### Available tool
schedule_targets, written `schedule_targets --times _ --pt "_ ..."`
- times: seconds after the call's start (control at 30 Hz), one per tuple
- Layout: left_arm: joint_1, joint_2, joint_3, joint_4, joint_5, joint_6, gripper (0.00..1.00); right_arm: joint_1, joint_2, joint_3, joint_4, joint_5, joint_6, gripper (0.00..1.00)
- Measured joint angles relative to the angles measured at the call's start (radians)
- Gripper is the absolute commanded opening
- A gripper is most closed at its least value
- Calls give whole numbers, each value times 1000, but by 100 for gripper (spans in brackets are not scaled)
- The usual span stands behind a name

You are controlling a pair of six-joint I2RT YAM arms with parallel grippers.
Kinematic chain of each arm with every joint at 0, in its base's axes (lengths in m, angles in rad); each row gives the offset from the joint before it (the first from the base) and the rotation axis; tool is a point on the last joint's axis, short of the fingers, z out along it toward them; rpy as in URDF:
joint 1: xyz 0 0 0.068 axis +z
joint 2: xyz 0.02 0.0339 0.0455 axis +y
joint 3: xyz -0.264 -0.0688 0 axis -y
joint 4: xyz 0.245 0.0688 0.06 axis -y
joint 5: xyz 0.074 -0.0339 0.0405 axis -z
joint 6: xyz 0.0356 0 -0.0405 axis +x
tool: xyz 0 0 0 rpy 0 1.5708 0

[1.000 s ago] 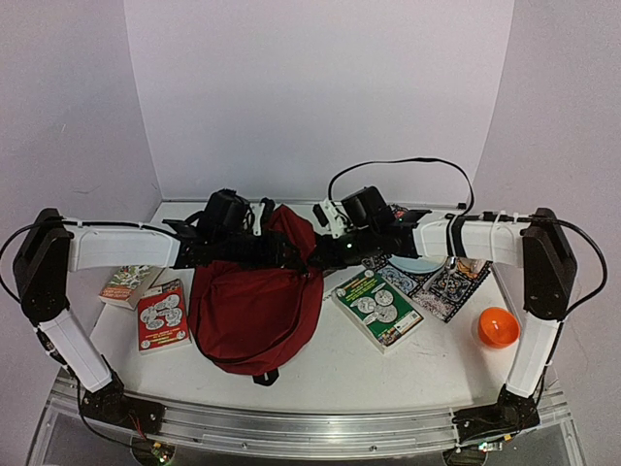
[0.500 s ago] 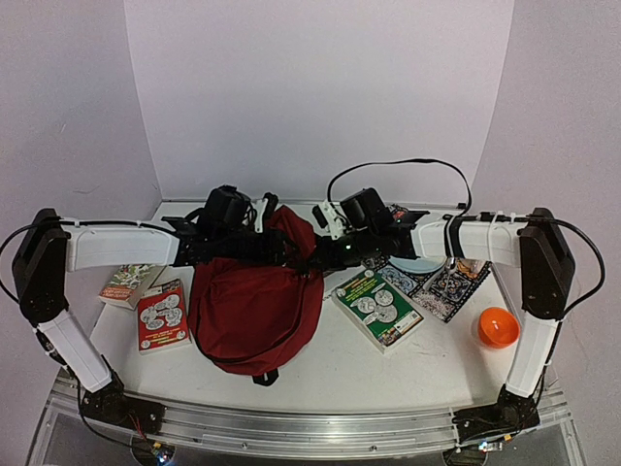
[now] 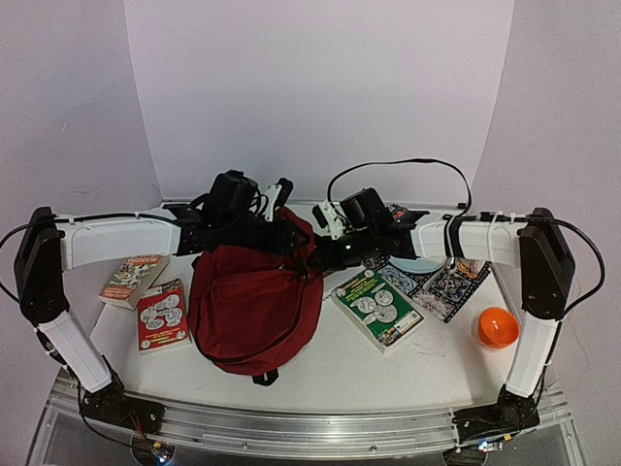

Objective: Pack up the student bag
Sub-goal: Pick up the largest pocket of the bag from the student bag.

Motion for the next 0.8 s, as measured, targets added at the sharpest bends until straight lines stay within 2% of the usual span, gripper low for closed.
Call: schedule_targets --times 0.23,0.63,0.8 --pt "21 55 9 -33 -3 1 41 0 0 0 0 0 0 0" --pt "35 78 5 -39 74 -1 38 0 0 0 0 0 0 0" --pt "36 98 3 -40 85 -2 31 0 0 0 0 0 0 0"
